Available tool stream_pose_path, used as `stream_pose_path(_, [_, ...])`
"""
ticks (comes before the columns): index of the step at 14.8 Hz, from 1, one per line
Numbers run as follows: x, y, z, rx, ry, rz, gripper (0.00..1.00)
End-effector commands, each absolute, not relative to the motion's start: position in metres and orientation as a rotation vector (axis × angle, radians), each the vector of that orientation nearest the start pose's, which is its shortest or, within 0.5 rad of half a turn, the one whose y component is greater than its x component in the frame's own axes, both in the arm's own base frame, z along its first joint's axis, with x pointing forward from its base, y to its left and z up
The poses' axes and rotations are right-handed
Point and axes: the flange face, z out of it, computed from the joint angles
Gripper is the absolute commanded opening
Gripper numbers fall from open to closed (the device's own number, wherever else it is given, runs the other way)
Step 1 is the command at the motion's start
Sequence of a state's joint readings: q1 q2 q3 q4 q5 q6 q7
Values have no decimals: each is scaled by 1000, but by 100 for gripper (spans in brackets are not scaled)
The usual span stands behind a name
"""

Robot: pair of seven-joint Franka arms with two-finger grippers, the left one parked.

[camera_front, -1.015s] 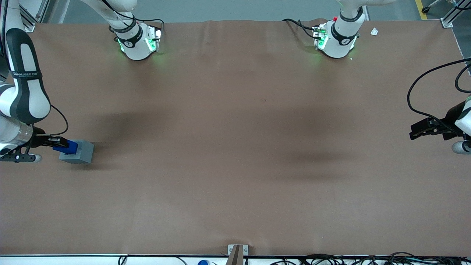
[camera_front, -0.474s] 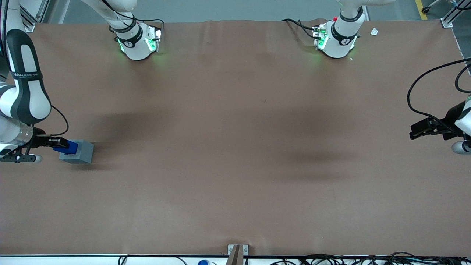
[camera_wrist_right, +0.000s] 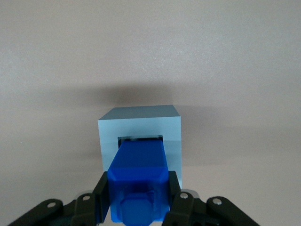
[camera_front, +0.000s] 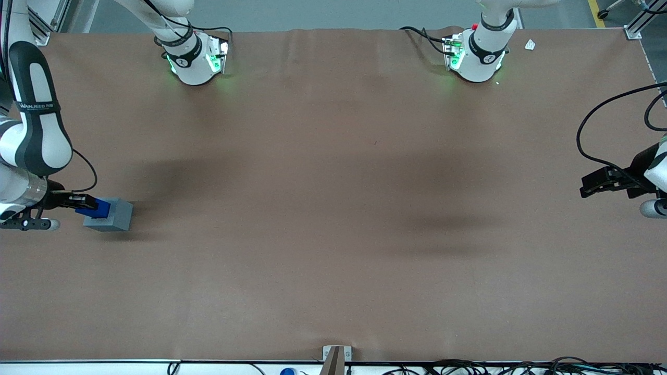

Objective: Insert blue part into gray base with right arm
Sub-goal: 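Press the blue block down into the gray base with the right gripper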

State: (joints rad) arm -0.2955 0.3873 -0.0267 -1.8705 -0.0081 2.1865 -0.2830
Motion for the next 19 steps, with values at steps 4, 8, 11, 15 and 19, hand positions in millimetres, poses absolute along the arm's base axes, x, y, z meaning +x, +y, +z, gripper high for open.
stream_pose_path(4, [584,-196,285,-3127,50,166,21])
stream_pose_path(8, [584,-195,278,-3122,51,181,21])
stream_pose_path(11, [584,-195,275,-3120,51,188,21])
stream_pose_path(15, [584,-193,273,-3119,46,193,21])
stream_pose_path(19, [583,-192,268,-3115,44,208,20])
